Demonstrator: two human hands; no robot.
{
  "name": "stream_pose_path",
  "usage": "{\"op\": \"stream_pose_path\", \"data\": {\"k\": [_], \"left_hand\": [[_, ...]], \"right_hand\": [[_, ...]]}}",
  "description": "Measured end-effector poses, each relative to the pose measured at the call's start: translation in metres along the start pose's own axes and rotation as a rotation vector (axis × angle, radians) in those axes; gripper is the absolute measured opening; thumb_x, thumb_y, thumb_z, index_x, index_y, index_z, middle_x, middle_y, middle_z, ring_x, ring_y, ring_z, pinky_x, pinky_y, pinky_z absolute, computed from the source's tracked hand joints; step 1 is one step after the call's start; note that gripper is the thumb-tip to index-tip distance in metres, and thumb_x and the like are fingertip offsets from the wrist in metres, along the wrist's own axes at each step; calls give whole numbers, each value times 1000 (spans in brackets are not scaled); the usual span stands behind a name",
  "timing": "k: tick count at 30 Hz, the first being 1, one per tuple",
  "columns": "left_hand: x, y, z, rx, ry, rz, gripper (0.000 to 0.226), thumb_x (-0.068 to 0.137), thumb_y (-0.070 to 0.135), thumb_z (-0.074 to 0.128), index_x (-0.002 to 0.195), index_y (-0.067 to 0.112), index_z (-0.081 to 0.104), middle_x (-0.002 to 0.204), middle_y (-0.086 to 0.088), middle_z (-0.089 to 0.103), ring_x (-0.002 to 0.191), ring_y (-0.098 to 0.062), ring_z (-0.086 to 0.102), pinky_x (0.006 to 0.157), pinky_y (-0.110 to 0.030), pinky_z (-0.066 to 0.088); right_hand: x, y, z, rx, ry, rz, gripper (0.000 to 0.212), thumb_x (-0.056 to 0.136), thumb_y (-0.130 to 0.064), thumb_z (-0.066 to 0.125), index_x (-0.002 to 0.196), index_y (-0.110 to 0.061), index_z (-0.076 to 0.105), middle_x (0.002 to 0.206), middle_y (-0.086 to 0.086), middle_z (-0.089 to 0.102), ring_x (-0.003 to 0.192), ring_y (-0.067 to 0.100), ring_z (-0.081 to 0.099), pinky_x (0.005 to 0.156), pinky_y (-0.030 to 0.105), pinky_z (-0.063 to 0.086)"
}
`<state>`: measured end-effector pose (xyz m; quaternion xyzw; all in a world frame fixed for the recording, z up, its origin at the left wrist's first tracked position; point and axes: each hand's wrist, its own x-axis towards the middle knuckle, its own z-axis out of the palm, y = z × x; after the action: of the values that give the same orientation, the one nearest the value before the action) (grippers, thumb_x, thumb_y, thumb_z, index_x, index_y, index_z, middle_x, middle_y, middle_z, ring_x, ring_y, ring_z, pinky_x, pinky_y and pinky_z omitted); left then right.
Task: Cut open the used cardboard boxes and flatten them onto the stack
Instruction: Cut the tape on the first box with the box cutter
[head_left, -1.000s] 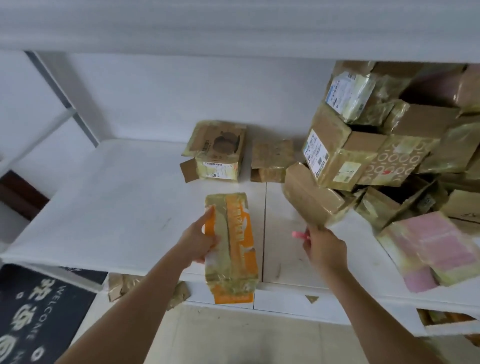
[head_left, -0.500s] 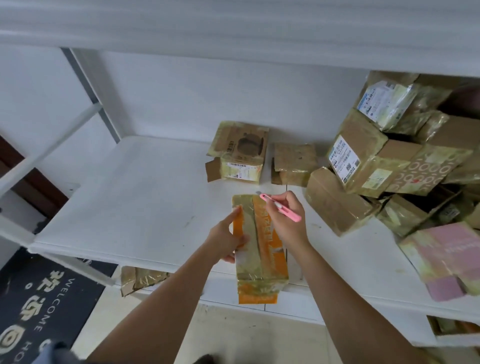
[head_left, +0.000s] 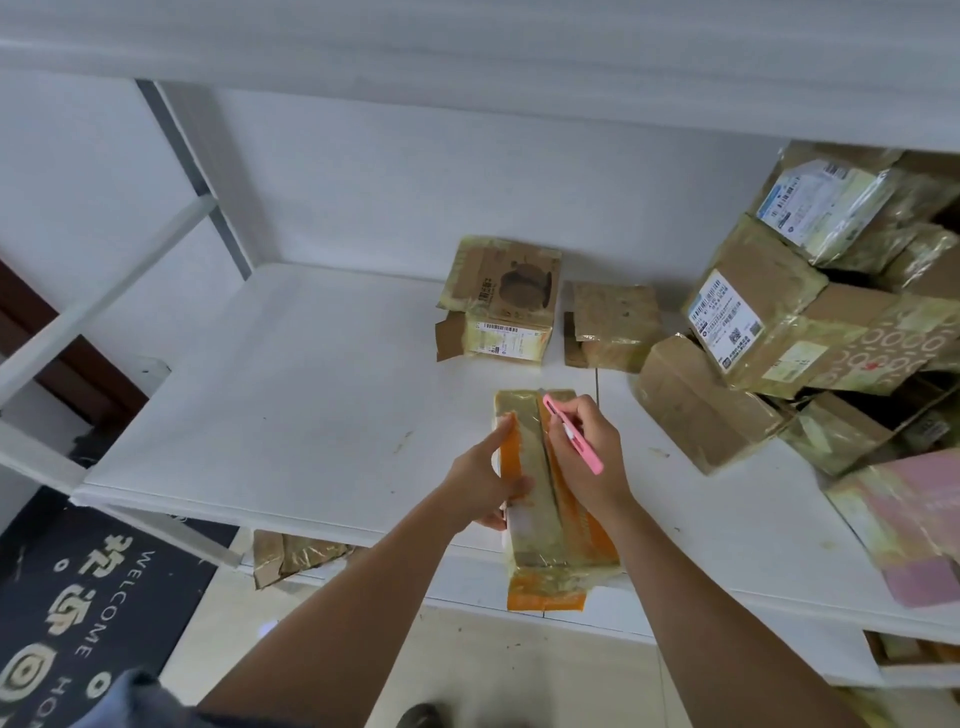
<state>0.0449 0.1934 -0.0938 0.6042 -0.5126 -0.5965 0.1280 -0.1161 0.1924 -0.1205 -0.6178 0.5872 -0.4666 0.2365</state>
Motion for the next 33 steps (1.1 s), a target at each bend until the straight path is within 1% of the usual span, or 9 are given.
{"op": "stream_pose_path", "data": {"k": [3,7,10,13,19,22,25,28,33], "left_hand": [[3,-5,-6,-29,-55,1,85,90,17,69,146,57,20,127,-2,51,93,-27,70,68,-40,62],[8,-7,-8,-28,-63,21,86,89,15,70,145,58,21,119,4,51,90,-25,71,64,-38,62],[10,-8,-7,-22,-60,28,85,89,16,70,145,58,21,124,1,50,91,-24,70,63,-35,62],[10,-9,-7,-14,-56,41,84,90,17,69,147,56,21,128,0,50,91,-24,69,61,-32,61],[10,-7,-5,-1,-39,39,83,91,17,68,147,55,19,133,-2,47,99,-28,67,62,-32,61],[9,-8,-5,3,-32,36,83,91,18,68,147,55,20,133,-1,45,99,-28,66,59,-30,61],[8,-7,-5,6,-26,34,83,91,18,68,147,55,20,133,-1,44,99,-28,66,57,-28,60],[7,-5,-4,10,-16,24,82,91,18,68,146,56,20,130,1,42,100,-30,66,56,-28,60],[6,-4,-3,-4,-3,9,81,91,17,68,146,56,22,124,2,45,99,-28,66,53,-26,58]], "right_hand": [[0,3,3,-38,-5,-39,7,97,-8,57,99,-15,56,85,-17,57,77,0,60,64,7,45],[3,6,5,-60,-5,-40,5,97,-9,57,101,-11,58,84,-14,57,76,4,60,64,8,46],[3,6,4,-69,1,-48,5,97,-10,57,101,-12,58,84,-15,57,76,2,60,65,7,45],[3,8,6,-94,1,-57,7,97,-10,57,102,-6,60,84,-9,58,75,4,59,64,7,45],[3,9,5,-149,-28,-81,8,96,-12,57,98,-5,59,81,3,60,72,18,60,60,30,53],[4,6,5,-184,-64,-48,5,96,-13,57,92,-11,55,78,4,58,70,18,58,60,35,53],[4,1,3,-197,-84,-21,8,96,-10,58,89,-11,53,77,4,57,69,17,57,61,35,52],[4,-5,0,-171,-114,7,10,96,-8,56,87,-7,52,76,4,55,69,18,56,60,32,49],[-3,-10,0,-153,-182,87,11,98,-12,53,87,-11,51,75,-9,51,69,6,52,61,17,38]]}}
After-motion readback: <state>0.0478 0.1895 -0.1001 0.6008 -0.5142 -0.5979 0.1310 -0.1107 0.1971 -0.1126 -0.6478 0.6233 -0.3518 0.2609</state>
